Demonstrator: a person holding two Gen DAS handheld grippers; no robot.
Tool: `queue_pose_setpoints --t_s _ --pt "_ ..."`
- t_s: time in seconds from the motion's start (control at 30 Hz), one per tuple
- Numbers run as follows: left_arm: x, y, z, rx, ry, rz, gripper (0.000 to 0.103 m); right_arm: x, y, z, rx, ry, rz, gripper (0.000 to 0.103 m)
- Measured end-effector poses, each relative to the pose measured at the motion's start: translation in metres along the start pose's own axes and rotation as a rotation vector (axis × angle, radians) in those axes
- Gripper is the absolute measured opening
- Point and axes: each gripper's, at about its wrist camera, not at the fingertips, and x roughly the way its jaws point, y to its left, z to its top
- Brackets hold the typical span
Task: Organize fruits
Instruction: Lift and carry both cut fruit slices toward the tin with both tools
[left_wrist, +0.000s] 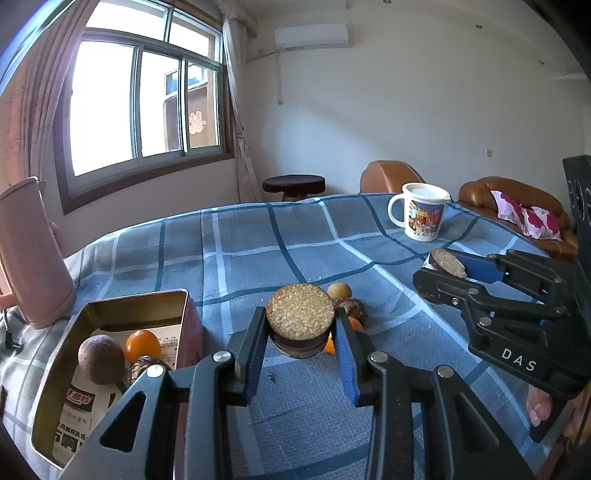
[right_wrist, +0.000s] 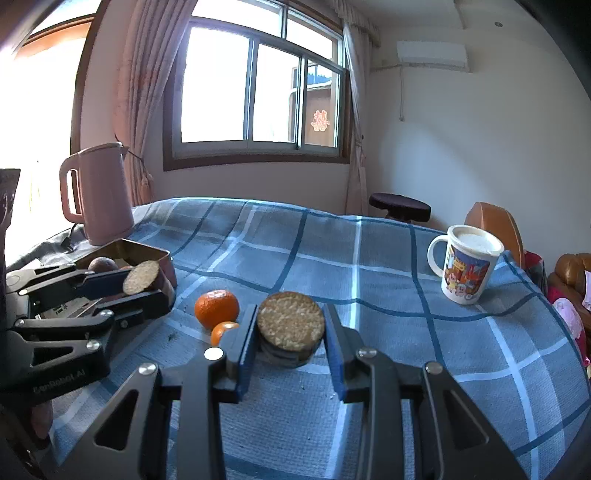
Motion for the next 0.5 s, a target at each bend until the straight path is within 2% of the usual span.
queue_pose_setpoints --t_s 0.5 --pt "-0.011 0.001 -0.001 -0.01 -0.046 0.009 0.037 -0.011 0.0 0.0 -0.003 -0.057 -0.003 0.037"
